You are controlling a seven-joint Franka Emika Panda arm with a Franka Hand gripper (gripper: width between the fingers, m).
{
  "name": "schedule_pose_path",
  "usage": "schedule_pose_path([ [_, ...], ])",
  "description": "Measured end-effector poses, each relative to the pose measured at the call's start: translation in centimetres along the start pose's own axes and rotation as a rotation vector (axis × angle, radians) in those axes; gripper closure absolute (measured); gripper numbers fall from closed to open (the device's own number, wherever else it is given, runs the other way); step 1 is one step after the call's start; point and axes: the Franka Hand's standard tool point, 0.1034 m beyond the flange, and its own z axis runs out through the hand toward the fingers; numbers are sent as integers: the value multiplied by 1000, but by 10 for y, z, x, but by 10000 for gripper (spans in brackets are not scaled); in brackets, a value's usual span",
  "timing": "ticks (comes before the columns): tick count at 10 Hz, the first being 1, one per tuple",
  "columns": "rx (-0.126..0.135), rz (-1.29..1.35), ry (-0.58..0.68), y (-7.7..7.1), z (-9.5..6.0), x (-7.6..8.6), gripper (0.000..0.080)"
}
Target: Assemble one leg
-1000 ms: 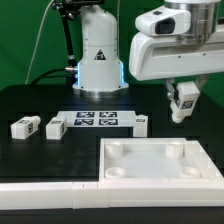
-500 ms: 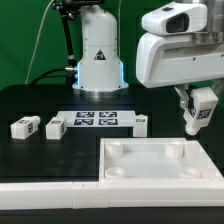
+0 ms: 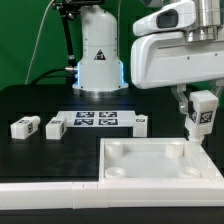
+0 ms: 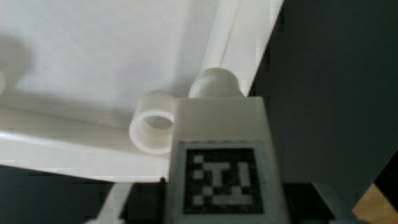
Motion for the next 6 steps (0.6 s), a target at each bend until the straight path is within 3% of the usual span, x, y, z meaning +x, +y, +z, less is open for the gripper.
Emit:
schedule_pose_path([
  [2,-1,-49,21,5,2,20,508],
  [4,-13,-85,23,20,7,25,508],
  [6,-21,-92,67,24,9,27,508],
])
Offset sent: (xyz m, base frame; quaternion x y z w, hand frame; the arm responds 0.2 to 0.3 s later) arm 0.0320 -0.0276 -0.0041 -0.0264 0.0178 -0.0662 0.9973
